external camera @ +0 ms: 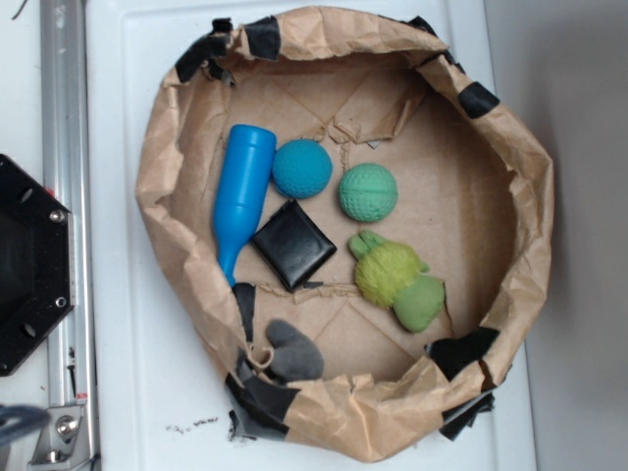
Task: Grab the green ball.
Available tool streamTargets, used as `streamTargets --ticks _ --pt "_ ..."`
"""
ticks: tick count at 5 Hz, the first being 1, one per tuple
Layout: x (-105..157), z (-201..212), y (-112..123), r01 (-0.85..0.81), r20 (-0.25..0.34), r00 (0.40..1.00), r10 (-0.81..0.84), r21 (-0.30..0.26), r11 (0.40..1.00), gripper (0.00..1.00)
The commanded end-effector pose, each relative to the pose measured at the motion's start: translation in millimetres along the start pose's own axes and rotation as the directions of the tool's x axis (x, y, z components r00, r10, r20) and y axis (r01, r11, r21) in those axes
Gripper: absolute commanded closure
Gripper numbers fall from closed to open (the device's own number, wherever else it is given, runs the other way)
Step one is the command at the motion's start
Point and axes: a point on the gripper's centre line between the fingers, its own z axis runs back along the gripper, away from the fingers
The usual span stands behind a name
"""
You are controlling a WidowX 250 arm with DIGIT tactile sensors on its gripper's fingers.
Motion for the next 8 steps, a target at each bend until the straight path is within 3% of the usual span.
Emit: streamTargets --ticks 1,7,8 --pt "0.0 0.0 0.0 0.000 0.000 1.000 0.000 0.000 1.000 0.00" --pt "0.0 0.0 0.0 0.000 0.000 1.000 0.000 0.000 1.000 0.00" --pt "49.1 -18.9 32.3 0.240 0.163 0.952 -0.258 0.120 0.963 0.00"
